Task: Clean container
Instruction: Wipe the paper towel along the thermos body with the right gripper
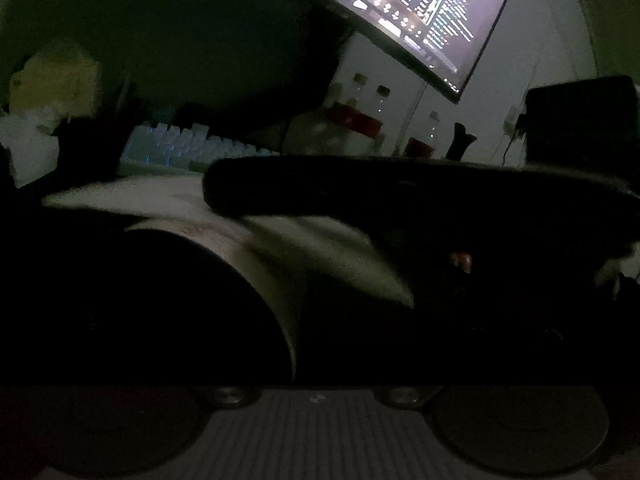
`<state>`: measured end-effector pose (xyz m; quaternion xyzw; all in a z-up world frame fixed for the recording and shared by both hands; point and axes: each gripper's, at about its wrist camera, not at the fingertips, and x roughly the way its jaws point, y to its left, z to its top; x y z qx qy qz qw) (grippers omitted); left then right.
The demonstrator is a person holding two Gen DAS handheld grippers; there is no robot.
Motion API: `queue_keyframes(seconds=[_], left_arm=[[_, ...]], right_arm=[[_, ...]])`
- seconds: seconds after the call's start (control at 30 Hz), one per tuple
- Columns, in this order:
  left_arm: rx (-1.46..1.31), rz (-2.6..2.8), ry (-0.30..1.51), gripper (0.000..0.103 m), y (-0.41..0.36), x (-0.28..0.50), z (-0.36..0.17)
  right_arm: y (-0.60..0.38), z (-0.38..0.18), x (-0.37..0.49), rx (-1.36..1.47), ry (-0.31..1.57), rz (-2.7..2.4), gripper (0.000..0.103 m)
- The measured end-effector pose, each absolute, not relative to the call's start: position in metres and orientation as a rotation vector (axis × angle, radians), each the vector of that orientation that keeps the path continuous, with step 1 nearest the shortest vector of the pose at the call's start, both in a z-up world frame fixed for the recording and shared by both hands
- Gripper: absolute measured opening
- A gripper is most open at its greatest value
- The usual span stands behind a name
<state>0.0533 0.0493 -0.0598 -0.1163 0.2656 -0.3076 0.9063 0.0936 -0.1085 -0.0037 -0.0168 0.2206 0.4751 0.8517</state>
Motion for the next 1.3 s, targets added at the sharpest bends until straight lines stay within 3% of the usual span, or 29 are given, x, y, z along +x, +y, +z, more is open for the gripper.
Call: queue_keyframes(seconds=[0.47,0.67,0.73,0.83,0.93,0.97,1.17,1.3], left_arm=[[-0.159,-0.61,0.524,0.103,0.039,0.047,-0.061],[-0.161,-0.616,0.523,0.103,0.04,0.047,-0.062],[-0.163,-0.623,0.524,0.103,0.042,0.047,-0.062],[-0.164,-0.629,0.524,0.103,0.043,0.046,-0.063],[-0.16,-0.627,0.521,0.103,0.043,0.045,-0.063],[-0.158,-0.627,0.52,0.103,0.043,0.045,-0.063],[-0.161,-0.625,0.521,0.103,0.043,0.046,-0.063],[-0.167,-0.62,0.521,0.103,0.041,0.047,-0.062]], right_arm=[[-0.132,0.004,0.078,0.01,0.44,1.05,0.029],[-0.126,0.011,0.087,-0.068,0.417,1.039,0.054],[-0.118,0.008,0.084,-0.126,0.413,1.06,0.057],[-0.111,-0.003,0.083,-0.144,0.389,1.045,0.051],[-0.115,-0.008,0.089,-0.094,0.386,1.027,0.022],[-0.116,-0.009,0.092,-0.099,0.378,1.002,0.017],[-0.127,-0.01,0.122,-0.087,0.414,0.736,0.016],[-0.126,-0.007,0.112,-0.051,0.424,0.823,0.013]])
